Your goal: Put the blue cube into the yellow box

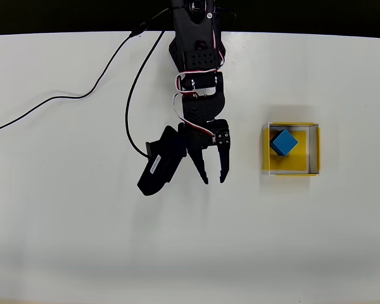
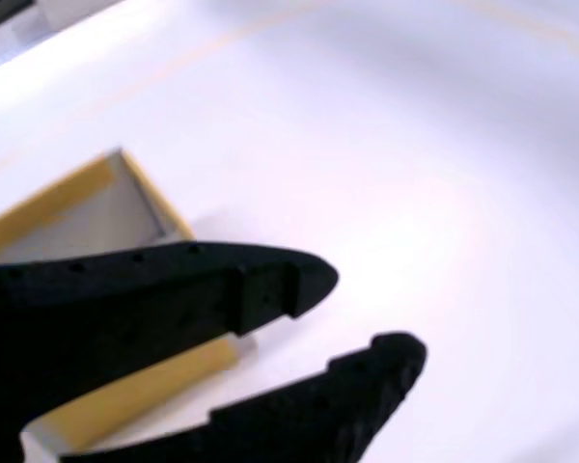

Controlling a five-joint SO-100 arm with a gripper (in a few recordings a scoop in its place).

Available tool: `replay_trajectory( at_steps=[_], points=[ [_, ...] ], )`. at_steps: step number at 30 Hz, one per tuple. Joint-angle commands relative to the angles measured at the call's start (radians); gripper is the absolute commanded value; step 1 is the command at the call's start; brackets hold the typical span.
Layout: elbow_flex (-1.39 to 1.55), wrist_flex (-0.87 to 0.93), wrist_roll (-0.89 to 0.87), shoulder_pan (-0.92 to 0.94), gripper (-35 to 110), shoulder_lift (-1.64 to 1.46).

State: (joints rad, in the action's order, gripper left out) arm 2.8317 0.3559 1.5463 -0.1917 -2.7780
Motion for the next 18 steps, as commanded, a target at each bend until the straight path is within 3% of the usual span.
replay_trajectory(
  at_steps=[1,7,18],
  points=[
    [0.123,0.120,0.043,0.067,12,-0.229],
    [0.313,0.339,0.091,0.138,12,-0.469],
    [0.313,0.887,0.110,0.144,13,-0.566]
  ],
)
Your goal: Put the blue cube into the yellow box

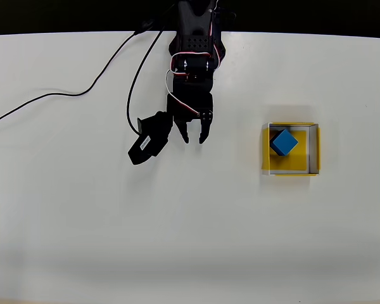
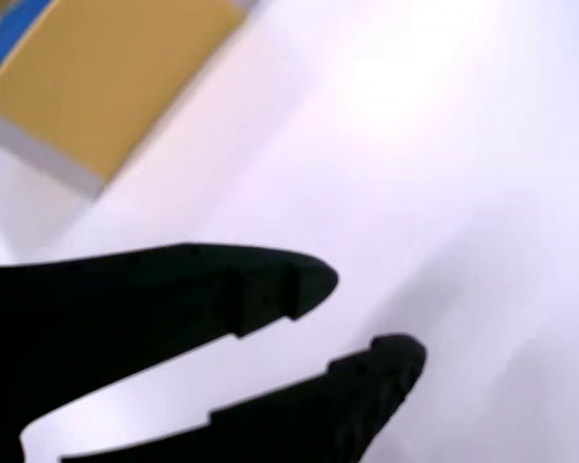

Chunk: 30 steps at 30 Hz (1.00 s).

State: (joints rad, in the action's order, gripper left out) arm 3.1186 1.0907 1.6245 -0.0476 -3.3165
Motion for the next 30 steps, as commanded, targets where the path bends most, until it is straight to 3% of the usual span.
replay_trajectory(
  at_steps=[1,6,30],
  points=[
    [0.026,0.206,0.043,0.000,13,-0.028],
    [0.026,0.267,-0.049,0.008,12,-0.029],
    [0.026,0.265,-0.046,0.015,13,-0.028]
  ],
)
